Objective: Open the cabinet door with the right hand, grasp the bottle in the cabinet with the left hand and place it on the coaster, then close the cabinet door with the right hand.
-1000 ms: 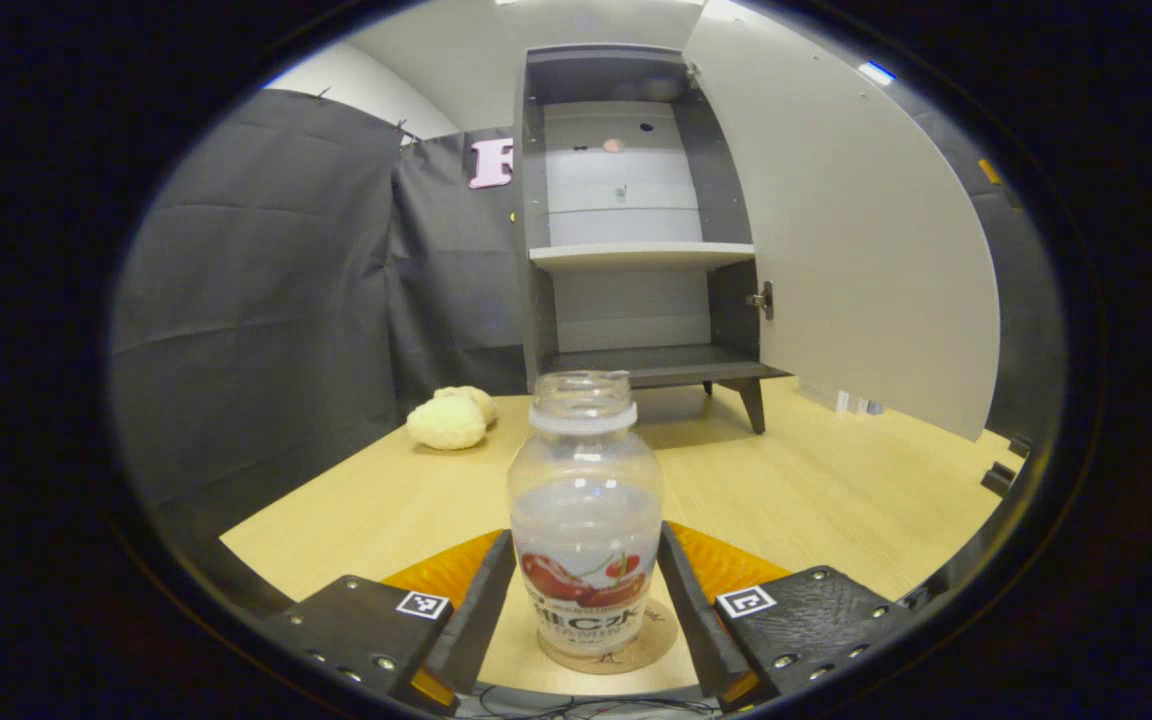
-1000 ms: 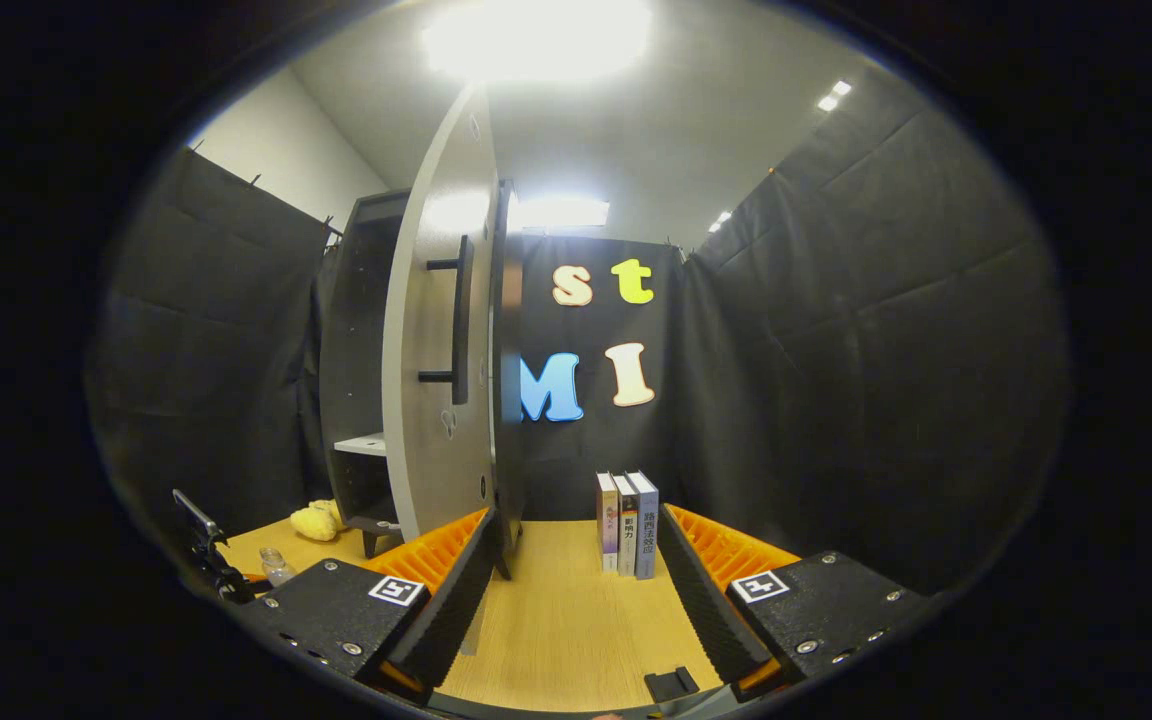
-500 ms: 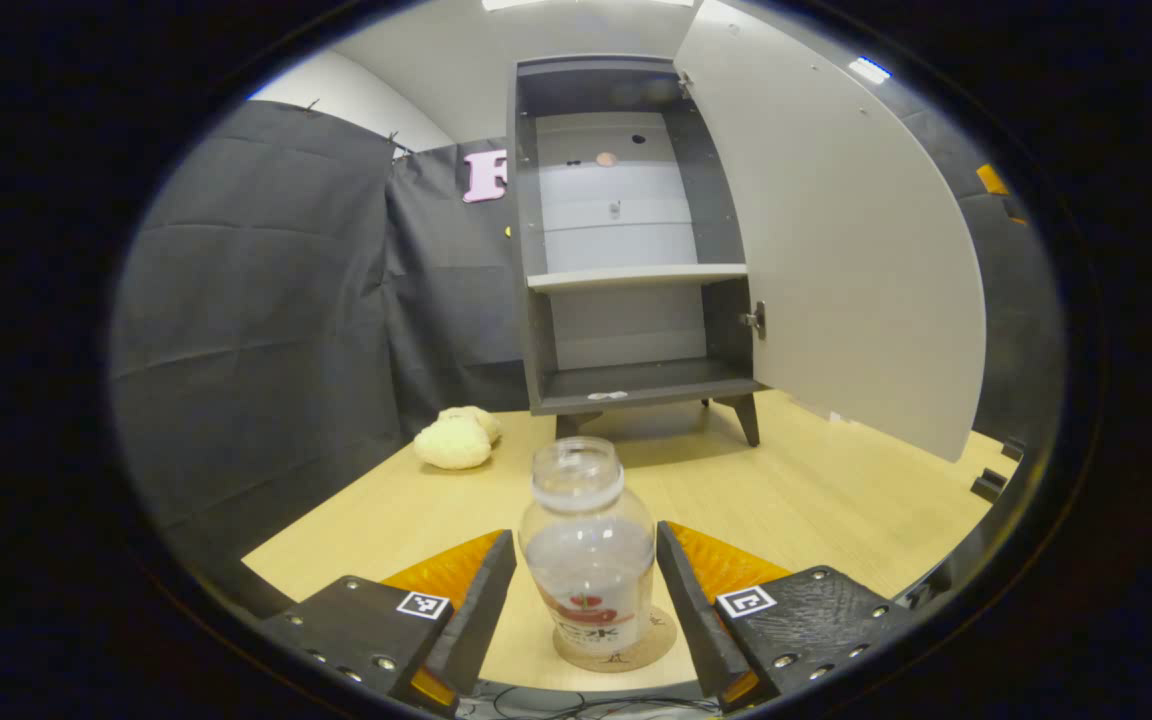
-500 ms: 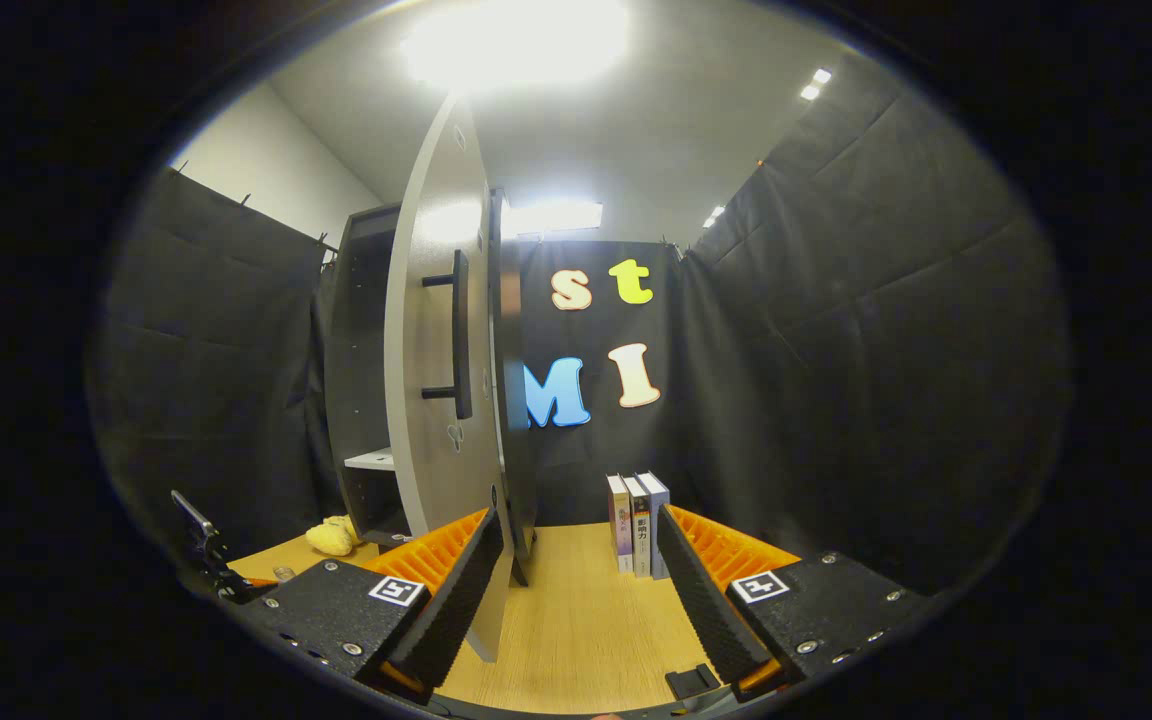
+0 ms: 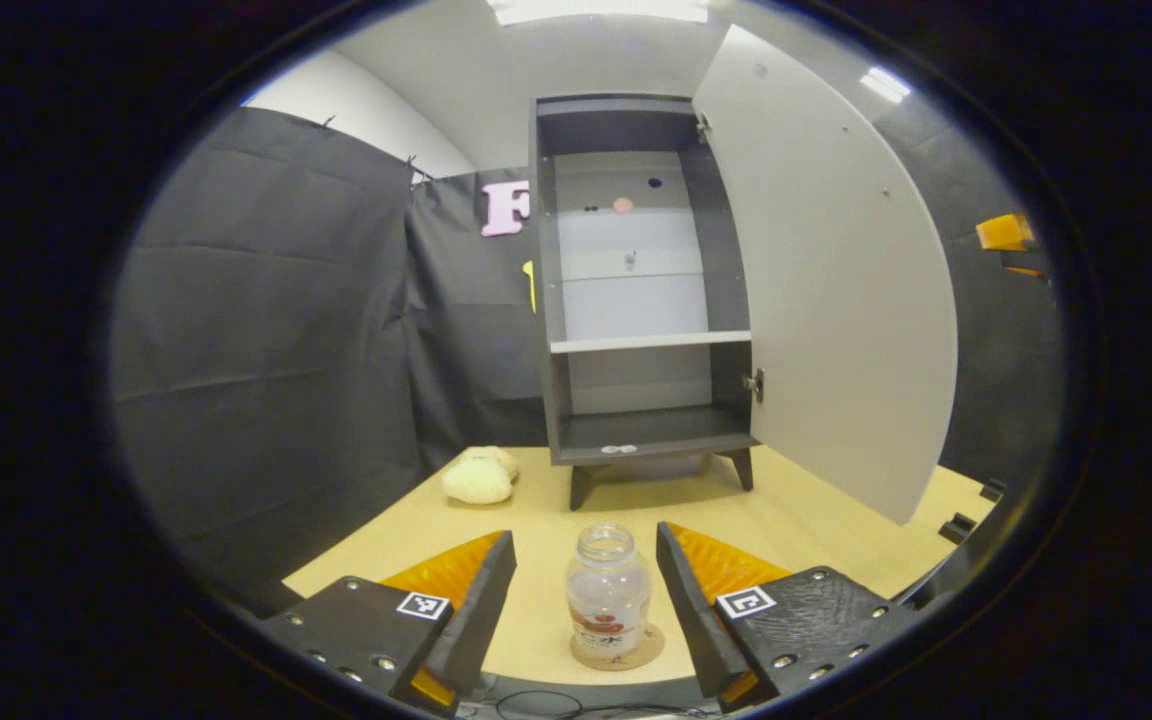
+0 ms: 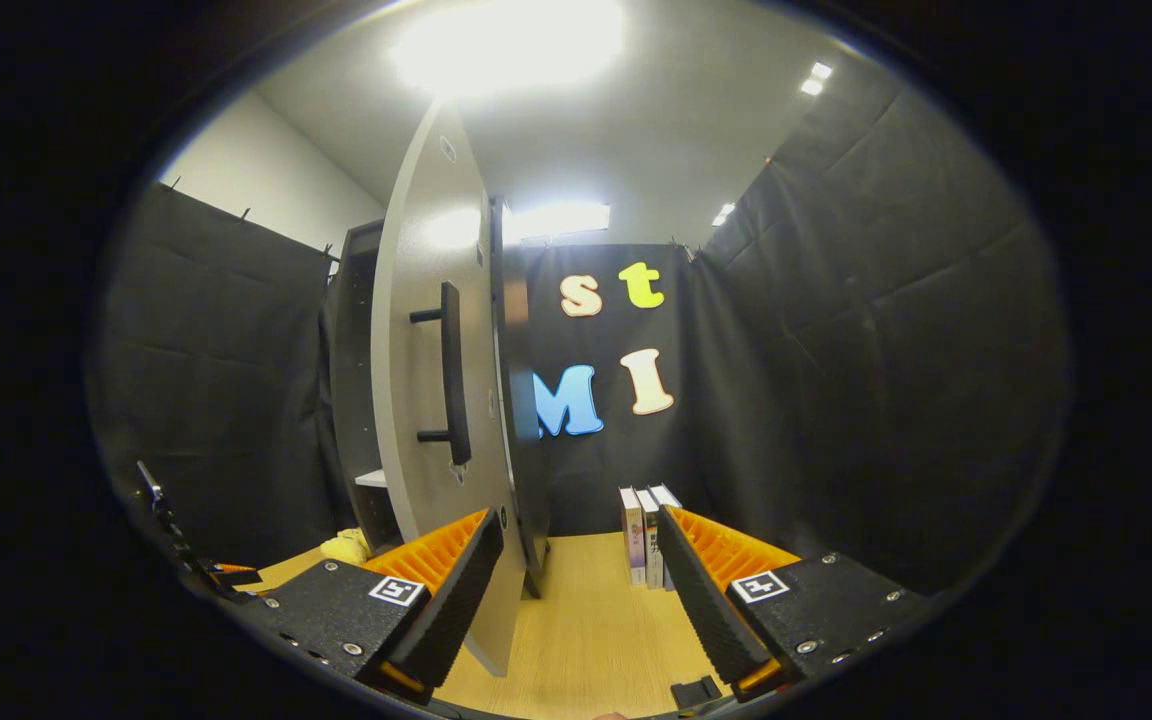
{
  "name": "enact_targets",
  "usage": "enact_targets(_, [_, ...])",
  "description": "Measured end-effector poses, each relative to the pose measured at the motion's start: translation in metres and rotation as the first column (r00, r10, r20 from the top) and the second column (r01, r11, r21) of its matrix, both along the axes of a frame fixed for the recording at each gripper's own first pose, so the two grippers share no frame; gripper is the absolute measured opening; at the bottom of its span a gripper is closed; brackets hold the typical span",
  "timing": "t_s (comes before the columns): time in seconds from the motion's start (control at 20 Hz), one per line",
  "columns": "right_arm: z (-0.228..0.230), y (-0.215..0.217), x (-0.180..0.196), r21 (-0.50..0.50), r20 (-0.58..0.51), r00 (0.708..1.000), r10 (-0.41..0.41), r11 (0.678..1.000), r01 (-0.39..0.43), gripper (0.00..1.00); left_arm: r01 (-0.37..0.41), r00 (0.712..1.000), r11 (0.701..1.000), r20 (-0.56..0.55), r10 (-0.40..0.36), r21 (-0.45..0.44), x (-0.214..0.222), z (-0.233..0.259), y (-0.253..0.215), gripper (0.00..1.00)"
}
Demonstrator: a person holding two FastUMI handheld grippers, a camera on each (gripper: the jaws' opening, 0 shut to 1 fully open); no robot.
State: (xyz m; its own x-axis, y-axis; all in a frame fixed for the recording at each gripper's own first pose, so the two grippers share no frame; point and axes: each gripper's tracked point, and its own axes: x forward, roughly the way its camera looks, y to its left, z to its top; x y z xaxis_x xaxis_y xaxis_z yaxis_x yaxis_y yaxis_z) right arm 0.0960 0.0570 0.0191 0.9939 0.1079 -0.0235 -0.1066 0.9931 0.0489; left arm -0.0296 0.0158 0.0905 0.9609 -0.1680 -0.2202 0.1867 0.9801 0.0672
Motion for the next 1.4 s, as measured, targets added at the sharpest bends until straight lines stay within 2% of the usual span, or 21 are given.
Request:
enact_targets(0.05, [0.006, -0.001, 0.005, 0.003, 0.003, 1.000, -0.003, 1.000, 0.003, 0.96, 0.000, 1.000, 1.000, 0.005, 0.000, 0.005, -0.002, 0.012, 0.004, 0.81])
enact_targets(0.25, [0.029, -0.002, 0.022, 0.006, 0.022, 1.000, -0.021, 1.000, 0.020, 0.96, -0.027, 1.000, 1.000, 0.008, 0.027, 0.012, -0.015, 0.054, 0.028, 0.81])
enact_targets(0.4, [0.037, 0.003, 0.032, -0.025, 0.013, 0.999, -0.033, 0.999, 0.033, 0.95, -0.059, 0.998, 0.998, 0.011, 0.059, -0.018, -0.020, 0.077, 0.050, 0.87])
enact_targets(0.45, [0.041, 0.005, 0.035, -0.040, 0.010, 0.999, -0.036, 0.999, 0.036, 0.95, -0.066, 0.998, 0.997, 0.013, 0.066, -0.034, -0.019, 0.084, 0.057, 0.81])
enact_targets(0.55, [0.048, 0.009, 0.039, -0.073, 0.015, 0.998, -0.058, 0.996, 0.059, 0.96, -0.082, 0.996, 0.995, 0.026, 0.084, -0.063, -0.017, 0.100, 0.072, 0.81])
enact_targets(0.6, [0.051, 0.010, 0.041, -0.087, 0.015, 0.997, -0.074, 0.993, 0.075, 0.95, -0.090, 0.995, 0.993, 0.032, 0.093, -0.075, -0.015, 0.107, 0.081, 0.87])
enact_targets(0.65, [0.052, 0.012, 0.044, -0.097, 0.010, 0.996, -0.093, 0.991, 0.094, 0.95, -0.097, 0.994, 0.992, 0.041, 0.100, -0.079, -0.017, 0.115, 0.088, 0.87])
enact_targets(0.7, [0.053, 0.015, 0.047, -0.103, 0.004, 0.994, -0.109, 0.989, 0.108, 0.95, -0.107, 0.993, 0.991, 0.048, 0.110, -0.075, -0.014, 0.121, 0.096, 0.81])
enact_targets(0.9, [0.059, 0.028, 0.058, -0.100, -0.015, 0.988, -0.153, 0.984, 0.150, 0.96, -0.138, 0.987, 0.988, 0.071, 0.142, -0.068, 0.003, 0.138, 0.128, 0.81])
enact_targets(1.4, [0.057, 0.043, 0.061, -0.121, -0.029, 0.971, -0.238, 0.965, 0.233, 0.92, -0.137, 0.982, 0.985, 0.115, 0.149, -0.107, 0.036, 0.159, 0.174, 0.81])
